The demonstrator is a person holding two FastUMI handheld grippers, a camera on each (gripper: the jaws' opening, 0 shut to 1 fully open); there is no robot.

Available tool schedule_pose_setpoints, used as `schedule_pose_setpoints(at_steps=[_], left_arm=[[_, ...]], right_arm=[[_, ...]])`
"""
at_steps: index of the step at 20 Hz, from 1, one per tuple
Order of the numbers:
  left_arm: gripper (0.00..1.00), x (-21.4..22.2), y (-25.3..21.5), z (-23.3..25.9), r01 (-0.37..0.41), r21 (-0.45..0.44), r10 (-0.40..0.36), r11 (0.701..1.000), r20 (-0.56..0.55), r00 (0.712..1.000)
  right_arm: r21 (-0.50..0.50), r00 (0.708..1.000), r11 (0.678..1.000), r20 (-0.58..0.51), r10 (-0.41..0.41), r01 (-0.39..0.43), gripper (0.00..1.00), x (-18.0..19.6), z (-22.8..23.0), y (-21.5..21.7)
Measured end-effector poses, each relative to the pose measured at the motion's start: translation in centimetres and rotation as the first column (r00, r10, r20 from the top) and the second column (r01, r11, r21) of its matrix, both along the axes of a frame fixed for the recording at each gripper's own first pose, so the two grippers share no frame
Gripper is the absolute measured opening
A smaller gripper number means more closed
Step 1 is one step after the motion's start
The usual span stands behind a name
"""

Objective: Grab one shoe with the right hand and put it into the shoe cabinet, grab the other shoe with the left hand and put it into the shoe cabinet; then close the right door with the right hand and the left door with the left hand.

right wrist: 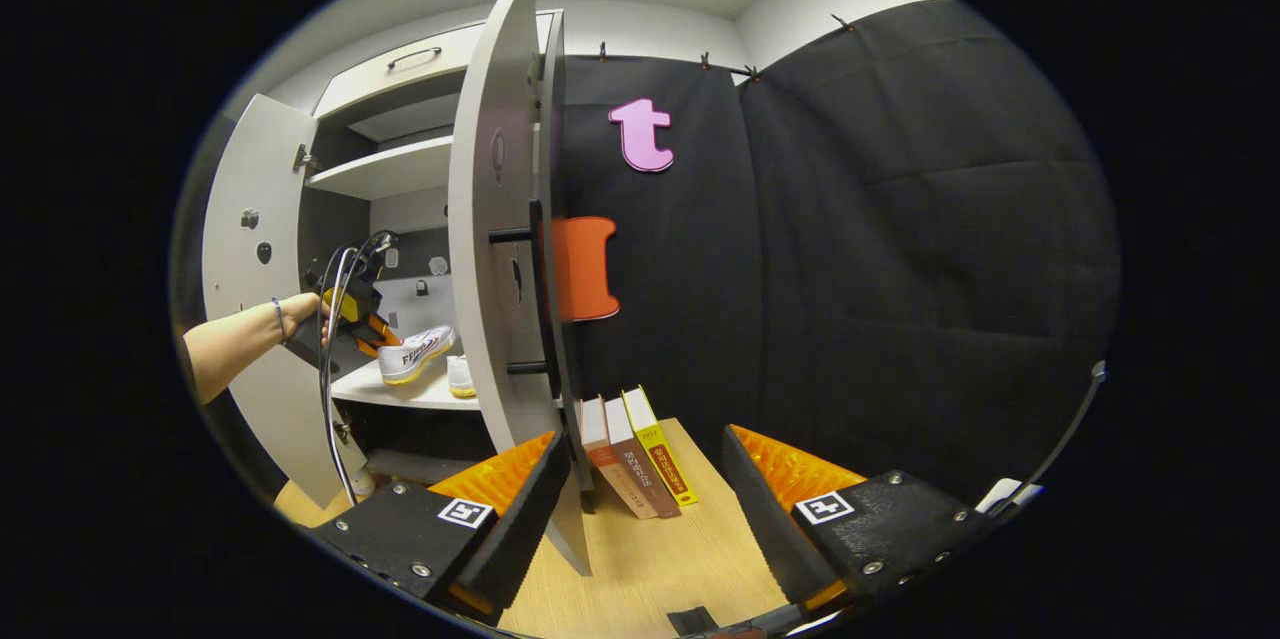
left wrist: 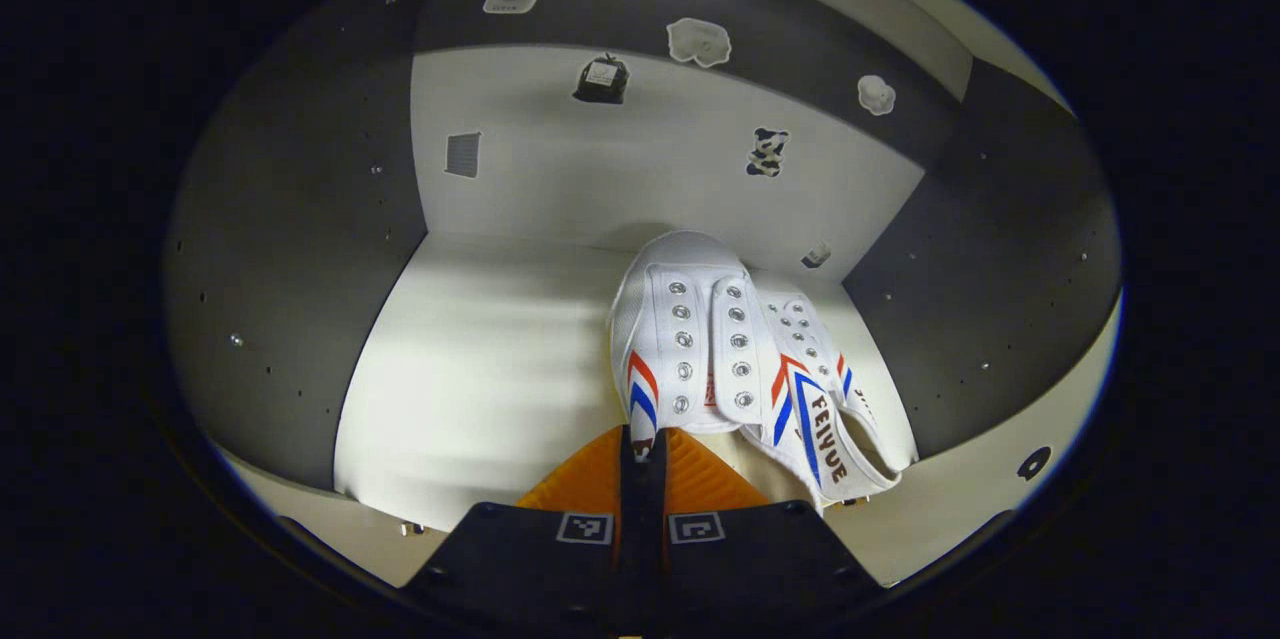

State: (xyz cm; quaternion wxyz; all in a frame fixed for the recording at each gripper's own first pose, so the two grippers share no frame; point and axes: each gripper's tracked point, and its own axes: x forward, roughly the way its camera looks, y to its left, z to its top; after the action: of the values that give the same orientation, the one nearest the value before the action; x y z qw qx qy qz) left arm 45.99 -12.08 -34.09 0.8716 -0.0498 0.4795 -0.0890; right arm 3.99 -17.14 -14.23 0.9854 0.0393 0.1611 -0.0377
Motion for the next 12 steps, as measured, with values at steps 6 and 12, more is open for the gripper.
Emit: schedule_pose_setpoints(at_steps=[6,12], left_arm=[[0.07,0.8,0.0,-2.3,-0.022,0.020,0.023,1.000,-0.032,0.999],[0.35,1.0,-1.2,0.0,0.003,-0.027,-0.002,1.000,0.039,0.999]], right_arm=[[-0.008,0.999,1.000,-0.029,-0.022,0.022,0.94,-0.2,-1.4,-0.2],[0.013,0.999,1.000,-0.047,-0.008,0.008,0.97,0.6,-3.1,0.8]])
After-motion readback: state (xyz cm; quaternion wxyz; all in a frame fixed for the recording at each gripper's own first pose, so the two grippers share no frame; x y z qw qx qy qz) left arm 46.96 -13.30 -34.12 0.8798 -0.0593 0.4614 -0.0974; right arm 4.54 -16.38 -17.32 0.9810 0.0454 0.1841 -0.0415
